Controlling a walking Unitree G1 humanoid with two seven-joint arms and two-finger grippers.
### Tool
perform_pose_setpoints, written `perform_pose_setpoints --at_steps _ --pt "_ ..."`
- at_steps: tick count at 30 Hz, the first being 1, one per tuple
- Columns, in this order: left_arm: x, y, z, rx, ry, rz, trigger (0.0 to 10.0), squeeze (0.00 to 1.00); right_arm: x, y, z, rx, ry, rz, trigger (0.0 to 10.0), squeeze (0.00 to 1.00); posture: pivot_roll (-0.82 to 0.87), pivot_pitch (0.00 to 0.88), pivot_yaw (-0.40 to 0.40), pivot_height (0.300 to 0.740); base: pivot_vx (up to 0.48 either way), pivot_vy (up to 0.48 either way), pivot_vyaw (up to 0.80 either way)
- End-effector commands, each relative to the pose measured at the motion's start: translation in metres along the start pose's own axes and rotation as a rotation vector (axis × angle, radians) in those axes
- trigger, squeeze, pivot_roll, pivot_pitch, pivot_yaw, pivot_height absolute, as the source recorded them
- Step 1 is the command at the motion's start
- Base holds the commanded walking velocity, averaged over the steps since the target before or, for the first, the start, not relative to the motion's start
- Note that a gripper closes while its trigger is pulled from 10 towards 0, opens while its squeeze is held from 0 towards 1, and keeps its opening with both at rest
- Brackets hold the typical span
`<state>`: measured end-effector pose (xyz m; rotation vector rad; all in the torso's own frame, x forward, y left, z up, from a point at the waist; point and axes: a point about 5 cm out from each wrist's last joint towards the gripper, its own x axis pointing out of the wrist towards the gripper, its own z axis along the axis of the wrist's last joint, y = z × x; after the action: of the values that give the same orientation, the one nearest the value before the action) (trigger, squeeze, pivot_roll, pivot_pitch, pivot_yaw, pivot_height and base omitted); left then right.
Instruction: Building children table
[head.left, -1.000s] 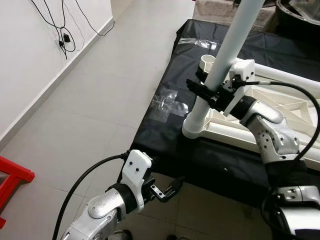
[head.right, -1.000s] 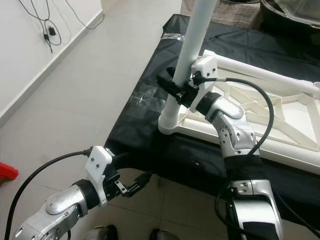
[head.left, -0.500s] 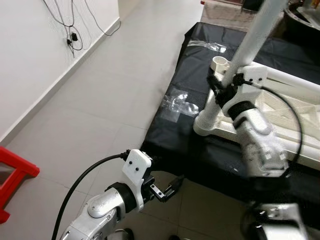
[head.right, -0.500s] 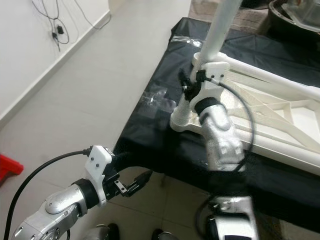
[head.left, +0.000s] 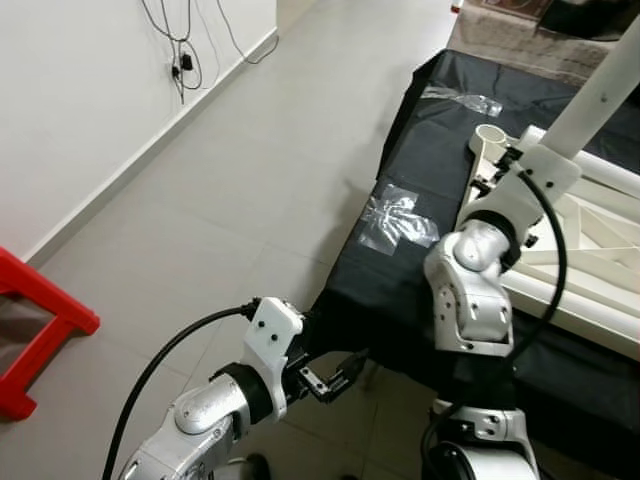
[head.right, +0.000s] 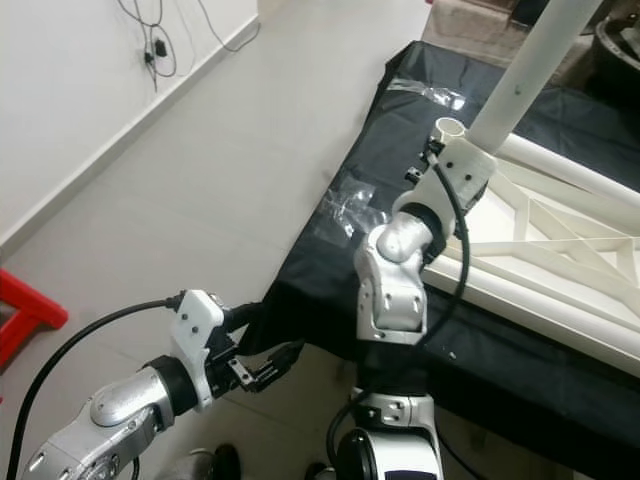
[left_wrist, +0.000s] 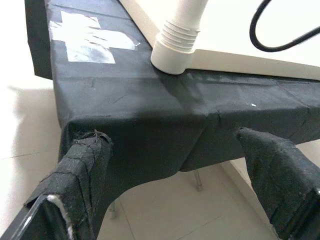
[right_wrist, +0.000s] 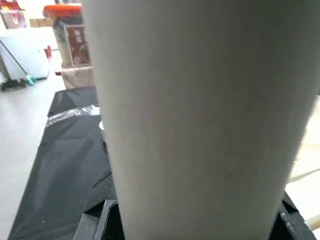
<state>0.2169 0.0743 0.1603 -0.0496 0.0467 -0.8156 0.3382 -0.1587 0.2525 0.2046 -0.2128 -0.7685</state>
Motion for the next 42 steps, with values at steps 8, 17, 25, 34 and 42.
perform_pose_setpoints --at_steps 8,17,25,34,42 --pt "0.001 -0.003 -0.006 -0.007 0.020 -0.016 10.0 0.00 -0.001 -0.007 -0.031 -0.063 0.136 -0.052 10.0 0.00 0.08 0.226 -0.076 0.740 0.000 0.000 0.00" --pt "0.001 -0.002 -0.007 -0.006 0.022 -0.016 10.0 0.00 0.003 -0.016 -0.033 -0.061 0.135 -0.070 10.0 1.00 0.08 0.228 -0.070 0.740 0.000 0.000 0.00" --pt "0.001 -0.001 -0.008 -0.009 0.026 -0.012 10.0 0.00 0.005 -0.020 -0.027 -0.087 0.075 -0.038 10.0 0.00 0.08 0.233 -0.067 0.740 0.000 0.000 0.00" --pt "0.002 0.000 -0.008 -0.012 0.028 -0.012 10.0 0.00 0.009 -0.028 -0.022 -0.026 0.040 0.063 10.0 0.00 0.08 0.233 -0.063 0.740 0.000 0.000 0.00" --pt "0.002 0.001 -0.009 -0.012 0.029 -0.011 10.0 0.00 0.010 -0.028 -0.014 0.006 0.014 0.195 10.0 0.00 0.08 0.231 -0.063 0.740 0.000 0.000 0.00"
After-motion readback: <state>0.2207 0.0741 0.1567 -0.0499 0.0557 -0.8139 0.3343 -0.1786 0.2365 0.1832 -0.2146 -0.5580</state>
